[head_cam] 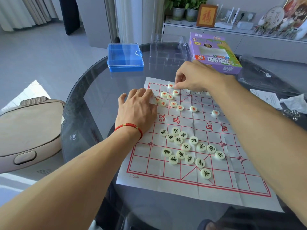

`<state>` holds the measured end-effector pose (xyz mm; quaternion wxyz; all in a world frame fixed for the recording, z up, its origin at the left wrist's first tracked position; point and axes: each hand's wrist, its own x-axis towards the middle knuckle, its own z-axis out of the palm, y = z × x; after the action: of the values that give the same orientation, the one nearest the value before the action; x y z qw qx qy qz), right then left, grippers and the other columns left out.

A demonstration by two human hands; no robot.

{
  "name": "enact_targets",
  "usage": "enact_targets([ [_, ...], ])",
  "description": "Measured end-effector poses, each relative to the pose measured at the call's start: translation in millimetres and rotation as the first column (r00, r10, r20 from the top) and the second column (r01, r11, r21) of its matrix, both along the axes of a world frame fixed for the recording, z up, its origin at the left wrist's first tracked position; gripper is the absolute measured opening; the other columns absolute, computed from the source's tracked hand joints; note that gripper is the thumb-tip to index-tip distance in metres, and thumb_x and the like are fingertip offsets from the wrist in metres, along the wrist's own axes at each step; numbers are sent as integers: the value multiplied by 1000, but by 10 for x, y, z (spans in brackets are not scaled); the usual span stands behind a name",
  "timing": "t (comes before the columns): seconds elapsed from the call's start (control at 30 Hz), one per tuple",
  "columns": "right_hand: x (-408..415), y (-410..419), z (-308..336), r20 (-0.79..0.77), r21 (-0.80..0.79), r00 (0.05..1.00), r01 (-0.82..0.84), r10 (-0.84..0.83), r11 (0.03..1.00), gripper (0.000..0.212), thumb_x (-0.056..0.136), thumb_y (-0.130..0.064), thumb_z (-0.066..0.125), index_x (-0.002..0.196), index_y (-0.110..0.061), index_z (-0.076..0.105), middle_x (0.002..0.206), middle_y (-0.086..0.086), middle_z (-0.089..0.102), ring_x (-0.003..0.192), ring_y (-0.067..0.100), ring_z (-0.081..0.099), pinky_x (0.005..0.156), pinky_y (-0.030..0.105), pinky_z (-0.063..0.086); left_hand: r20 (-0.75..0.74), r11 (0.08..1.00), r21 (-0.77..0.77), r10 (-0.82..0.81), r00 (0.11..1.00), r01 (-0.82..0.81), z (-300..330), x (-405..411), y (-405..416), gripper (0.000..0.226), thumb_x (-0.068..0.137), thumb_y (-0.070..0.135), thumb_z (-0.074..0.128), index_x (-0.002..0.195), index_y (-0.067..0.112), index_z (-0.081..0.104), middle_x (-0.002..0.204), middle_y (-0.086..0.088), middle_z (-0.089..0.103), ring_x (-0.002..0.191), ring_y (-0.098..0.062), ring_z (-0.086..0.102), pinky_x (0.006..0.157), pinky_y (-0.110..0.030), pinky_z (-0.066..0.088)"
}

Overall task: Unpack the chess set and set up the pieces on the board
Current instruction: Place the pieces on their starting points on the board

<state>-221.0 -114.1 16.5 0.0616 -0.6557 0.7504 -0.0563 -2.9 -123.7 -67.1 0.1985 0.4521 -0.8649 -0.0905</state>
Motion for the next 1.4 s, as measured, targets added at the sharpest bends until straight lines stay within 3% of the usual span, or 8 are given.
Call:
enact_targets([
  [0.13, 36, 67, -46, 13, 63, 1000, 0, -1, 998, 15, 84, -35, 81, 94, -24, 76, 91, -4, 71, 90, 20, 68, 85, 42, 58, 1, 1000, 8, -2, 1000, 2, 7, -2, 1, 36, 98, 39, 41, 130, 30, 51, 144, 6, 51, 135, -21, 41, 118, -52, 22],
  [0.33, 75, 118, -72, 0, 77, 1000, -7, 7, 997, 20, 87, -31, 78, 104, -22, 74, 100, -1, 71, 93, 21, 68, 87, 44, 59, -34, 999, 38, -12, 999, 13, 27, 9, -26, 45, 90, 37, 33, 128, 28, 54, 143, 6, 53, 135, -21, 40, 117, -52, 21],
  [0.5, 158, 286, 29, 18, 15, 1000, -23, 22, 1000, 14, 89, -34, 75, 94, -21, 76, 91, -3, 72, 87, 18, 68, 80, 38, 57, -70, 998, 59, -11, 997, 16, 24, 15, -37, 48, 87, 35, 34, 129, 27, 56, 144, 6, 52, 136, -21, 39, 118, -51, 20],
  [0.73, 331, 376, -59, -63, 75, 998, 0, 5, 997, 40, 78, -64, 76, 81, -24, 73, 82, -5, 70, 79, 17, 66, 73, 37, 53, -80, 997, 74, -1, 997, 7, 23, 11, -32, 39, 94, 29, 44, 131, 27, 56, 145, 6, 52, 136, -21, 39, 119, -49, 19],
  [0.9, 364, 364, -7, -74, 79, 997, -21, 27, 997, 21, 83, -44, 77, 84, -24, 75, 83, -7, 70, 82, 16, 67, 76, 40, 58, -70, 998, 66, -4, 998, 9, 26, 11, -29, 39, 95, 31, 44, 132, 27, 55, 146, 5, 51, 136, -21, 39, 119, -50, 19],
  [1.03, 154, 423, 192, 36, -19, 999, 34, -34, 999, 10, 83, -33, 76, 83, -23, 78, 76, -12, 72, 80, 10, 69, 78, 36, 59, -75, 998, 63, -2, 997, 7, 16, 14, -40, 38, 95, 31, 44, 131, 28, 55, 145, 6, 51, 136, -21, 39, 119, -50, 18],
  [1.17, -293, 697, 286, 69, -24, 990, 121, -119, 992, 6, 84, -31, 78, 81, -27, 75, 77, -12, 73, 78, 3, 68, 78, 32, 57, -73, 998, 55, -6, 997, 10, 8, 11, -43, 38, 95, 32, 44, 132, 28, 55, 146, 5, 51, 136, -22, 39, 119, -50, 18],
  [1.4, -723, 1247, 82, 50, 4, 972, 230, -229, 973, 10, 87, -31, 77, 96, -32, 73, 90, -15, 70, 84, 6, 64, 81, 42, 59, -68, 999, 51, -4, 998, 8, 8, 12, -47, 37, 96, 32, 45, 132, 28, 55, 146, 4, 52, 136, -23, 40, 119, -51, 19],
])
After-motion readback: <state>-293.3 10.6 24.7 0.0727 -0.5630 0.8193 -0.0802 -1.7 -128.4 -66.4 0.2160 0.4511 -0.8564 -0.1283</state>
